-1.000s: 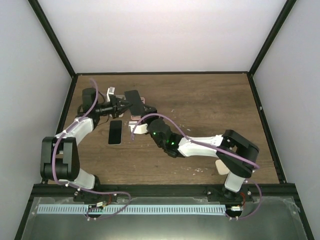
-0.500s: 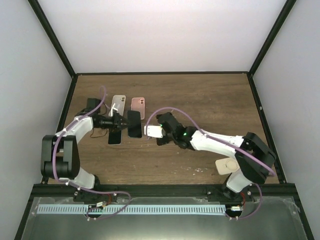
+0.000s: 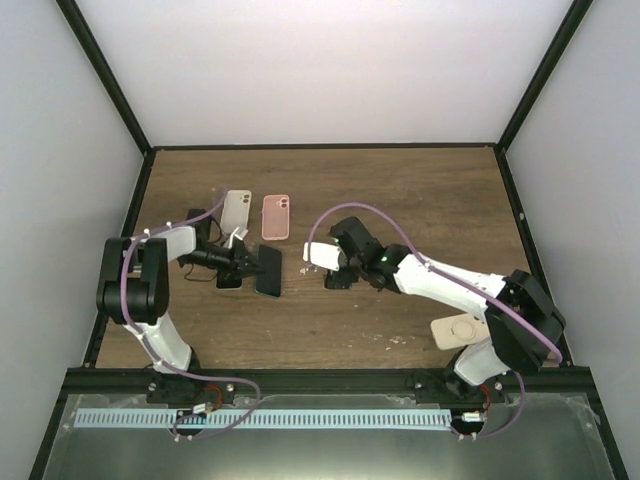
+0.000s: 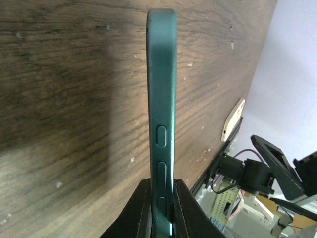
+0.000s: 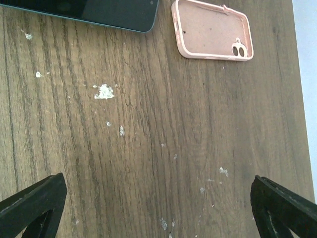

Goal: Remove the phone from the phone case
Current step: Place the phone at the center of the board.

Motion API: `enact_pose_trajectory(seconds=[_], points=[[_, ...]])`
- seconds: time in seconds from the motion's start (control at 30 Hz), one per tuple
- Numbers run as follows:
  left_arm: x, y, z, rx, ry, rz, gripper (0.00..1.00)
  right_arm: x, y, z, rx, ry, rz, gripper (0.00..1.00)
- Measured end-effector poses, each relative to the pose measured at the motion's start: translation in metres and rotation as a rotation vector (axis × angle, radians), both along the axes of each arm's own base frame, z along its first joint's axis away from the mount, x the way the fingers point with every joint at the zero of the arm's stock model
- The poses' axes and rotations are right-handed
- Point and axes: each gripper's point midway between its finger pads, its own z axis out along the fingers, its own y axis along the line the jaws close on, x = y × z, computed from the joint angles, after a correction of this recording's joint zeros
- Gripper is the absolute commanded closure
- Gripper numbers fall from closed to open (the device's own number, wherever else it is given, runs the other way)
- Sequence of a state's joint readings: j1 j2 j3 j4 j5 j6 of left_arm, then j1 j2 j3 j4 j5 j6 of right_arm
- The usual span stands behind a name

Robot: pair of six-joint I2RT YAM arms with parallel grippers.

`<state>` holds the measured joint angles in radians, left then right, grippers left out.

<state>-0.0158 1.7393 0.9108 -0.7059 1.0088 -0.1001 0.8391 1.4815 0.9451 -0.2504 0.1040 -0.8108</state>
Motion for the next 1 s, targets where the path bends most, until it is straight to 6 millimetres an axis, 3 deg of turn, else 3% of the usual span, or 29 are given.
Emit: enact_pose_trajectory(seconds=[0.23,0.37,0.67,0.77,0.9,0.97,1.0], points=[[0.009,-0.008,-0.015,0.039,-0.013,-0.022,0.95,0.006,-0.011,-0.003,0.013,0.036,-0.041,0.0],[0.013,-0.015,-0.024,0.054,-0.018,-0.036,0.87,0.004,-0.019,-0.007,0.009,0.052,-0.055,0.0],[0.026,-0.005,-0.04,0.159,-0.02,0.015,0.52,0.002,-0.035,-0.01,0.008,0.072,-0.089,0.0],[0.028,-0.004,-0.037,0.169,-0.035,0.023,0.34,0.004,-0.039,-0.011,0.008,0.082,-0.104,0.0],[0.03,-0.004,-0.03,0.182,-0.063,0.027,0.15,0.006,-0.047,-0.012,0.017,0.107,-0.134,0.0],[0.03,-0.003,-0.027,0.188,-0.075,0.028,0.12,0.006,-0.052,-0.013,0.024,0.126,-0.15,0.0],[0.031,-0.002,-0.025,0.196,-0.084,0.029,0.04,0.005,-0.054,-0.013,0.027,0.142,-0.158,0.0]])
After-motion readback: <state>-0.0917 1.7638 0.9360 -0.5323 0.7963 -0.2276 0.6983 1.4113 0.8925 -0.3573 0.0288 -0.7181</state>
